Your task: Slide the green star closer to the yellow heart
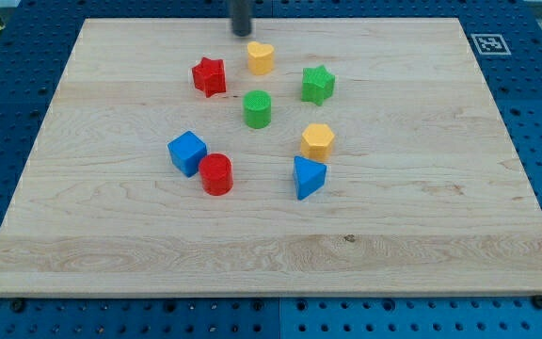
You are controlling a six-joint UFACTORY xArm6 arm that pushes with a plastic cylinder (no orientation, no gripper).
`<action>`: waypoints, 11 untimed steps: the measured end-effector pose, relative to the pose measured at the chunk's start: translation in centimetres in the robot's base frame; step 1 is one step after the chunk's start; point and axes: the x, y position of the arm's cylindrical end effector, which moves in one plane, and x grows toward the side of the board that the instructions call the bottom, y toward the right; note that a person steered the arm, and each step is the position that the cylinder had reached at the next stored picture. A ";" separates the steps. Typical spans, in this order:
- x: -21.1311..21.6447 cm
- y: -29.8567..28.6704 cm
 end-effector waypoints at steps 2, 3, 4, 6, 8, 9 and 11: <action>2.6 13.1; 5.6 17.5; 10.1 18.0; 16.4 16.3; 16.8 12.2; 16.2 10.8; 15.5 10.2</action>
